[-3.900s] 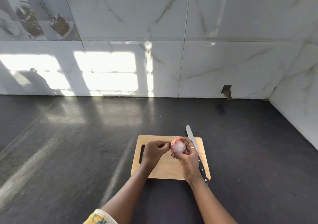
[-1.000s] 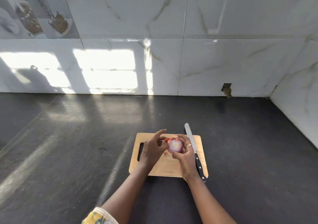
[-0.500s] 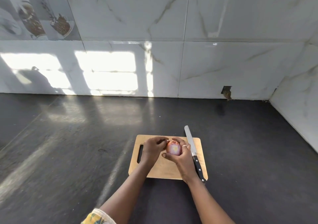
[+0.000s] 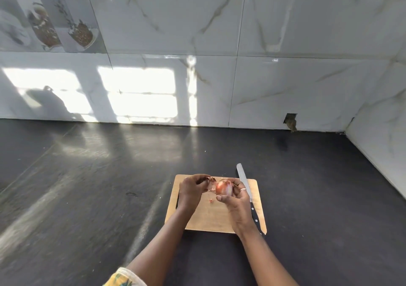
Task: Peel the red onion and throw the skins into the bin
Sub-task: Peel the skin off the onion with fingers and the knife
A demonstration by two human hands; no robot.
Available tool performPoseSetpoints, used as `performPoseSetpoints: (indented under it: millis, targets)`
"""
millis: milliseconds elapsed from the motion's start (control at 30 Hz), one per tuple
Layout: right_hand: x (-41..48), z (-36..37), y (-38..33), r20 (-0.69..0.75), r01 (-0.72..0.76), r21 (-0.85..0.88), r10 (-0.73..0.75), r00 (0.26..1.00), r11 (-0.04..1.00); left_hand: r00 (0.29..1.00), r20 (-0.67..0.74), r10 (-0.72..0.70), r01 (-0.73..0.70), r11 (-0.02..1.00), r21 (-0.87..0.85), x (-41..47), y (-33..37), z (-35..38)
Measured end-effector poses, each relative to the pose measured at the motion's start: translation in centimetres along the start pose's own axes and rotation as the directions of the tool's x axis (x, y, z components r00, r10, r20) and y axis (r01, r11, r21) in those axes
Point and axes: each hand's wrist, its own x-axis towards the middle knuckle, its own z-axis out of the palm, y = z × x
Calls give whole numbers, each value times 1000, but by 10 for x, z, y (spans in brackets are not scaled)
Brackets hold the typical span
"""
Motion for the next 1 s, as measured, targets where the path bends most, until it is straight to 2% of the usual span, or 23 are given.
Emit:
performPoseSetpoints:
  millis: [100, 200, 300, 367, 467, 733, 833, 1000]
  targets:
    - [-1, -1, -3, 40, -25, 113, 21, 999, 993, 1000, -22, -4, 4, 1000, 28, 2, -4, -1]
    - [-1, -6, -3, 56, -53, 166, 44, 997, 985, 1000, -1, 7, -6, 989, 145, 3, -8, -3]
    - [1, -7, -3, 71, -76, 163, 65, 995, 984, 996, 92, 10, -31, 971, 238, 0, -3, -2]
    - [0, -6, -4, 80, -86, 183, 72, 994, 979, 984, 166, 59, -101, 961, 256, -4, 1, 0]
    - [1, -5, -5, 83, -98, 232, 80, 993, 968, 971, 190, 146, -178, 970, 166, -10, 5, -1]
    - [2, 0, -5, 97, -93, 218, 73, 993, 972, 962, 92, 258, -259, 966, -4, -18, 1, 0]
    - [1, 0, -3, 88, -70, 158, 57, 995, 985, 968, 123, 219, -213, 975, -64, -20, 1, 2]
    - [2, -4, 2, 74, -50, 3, 49, 996, 999, 951, 307, 25, 62, 960, -272, -17, 1, 3]
